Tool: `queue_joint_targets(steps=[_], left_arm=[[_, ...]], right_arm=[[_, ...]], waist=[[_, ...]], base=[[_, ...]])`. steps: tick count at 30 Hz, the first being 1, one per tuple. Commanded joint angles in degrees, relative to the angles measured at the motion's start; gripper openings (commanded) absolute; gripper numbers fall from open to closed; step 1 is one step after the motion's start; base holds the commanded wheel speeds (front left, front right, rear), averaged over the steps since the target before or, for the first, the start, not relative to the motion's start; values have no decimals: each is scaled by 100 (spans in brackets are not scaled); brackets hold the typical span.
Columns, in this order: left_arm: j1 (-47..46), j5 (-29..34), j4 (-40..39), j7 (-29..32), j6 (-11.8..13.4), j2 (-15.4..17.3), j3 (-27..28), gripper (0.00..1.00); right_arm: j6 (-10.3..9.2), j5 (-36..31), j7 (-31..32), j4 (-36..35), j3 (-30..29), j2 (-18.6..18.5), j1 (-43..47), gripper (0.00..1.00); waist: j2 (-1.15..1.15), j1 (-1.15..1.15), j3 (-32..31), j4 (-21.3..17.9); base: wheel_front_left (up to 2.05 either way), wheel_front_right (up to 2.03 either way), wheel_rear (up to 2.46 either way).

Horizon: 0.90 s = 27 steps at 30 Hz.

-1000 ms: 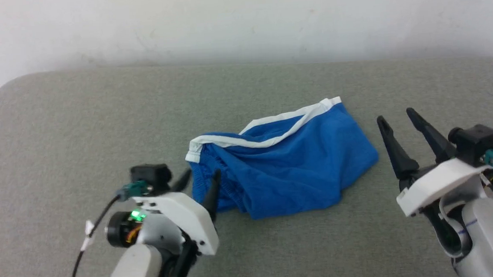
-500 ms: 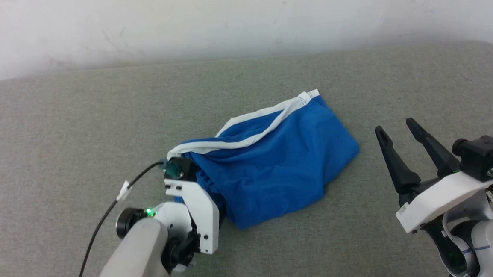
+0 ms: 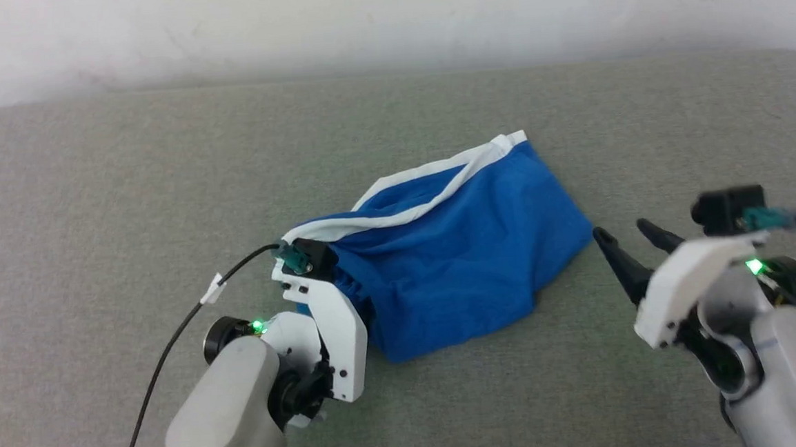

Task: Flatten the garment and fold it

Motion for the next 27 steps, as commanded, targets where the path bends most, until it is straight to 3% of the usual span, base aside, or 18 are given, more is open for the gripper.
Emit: queue_joint_targets(steps=[1, 11, 15, 16, 18, 19, 27], left_arm=[[223, 20, 100, -15, 35, 30, -61, 0], [140, 159, -1215, -327, 84, 81, -95, 0], [229, 184, -1645, -392, 105, 126, -119, 0], [262, 190, -1730, -404, 115, 134, -128, 0], [326, 202, -1869, -430, 137, 155, -142, 0], [358, 201, -1925, -446, 146, 163, -143, 0], [689, 223, -2171, -653, 232, 356, -81, 0]], right_arm=[[-4, 56, 31, 107, 43, -9, -175, 100], [-4, 471, 754, 2485, 630, -50, -1744, 100], [-4, 701, 1336, 3299, 895, 40, -1997, 100], [-4, 782, 1530, 3456, 969, 72, -2017, 62], [-4, 981, 1807, 3620, 1096, 126, -2043, 10], [-4, 1092, 1863, 3640, 1132, 144, -2048, 0], [-4, 1740, 1097, 2874, 1312, -123, -1941, 0]], waist=[[0, 0, 101, 157], [0, 0, 439, 785], [0, 0, 518, 898], [0, 0, 527, 914], [0, 0, 535, 929], [0, 0, 529, 930], [0, 0, 177, 758]], base=[[0, 0, 0], [0, 0, 0], [0, 0, 0], [0, 0, 0], [0, 0, 0], [0, 0, 0], [0, 0, 0]])
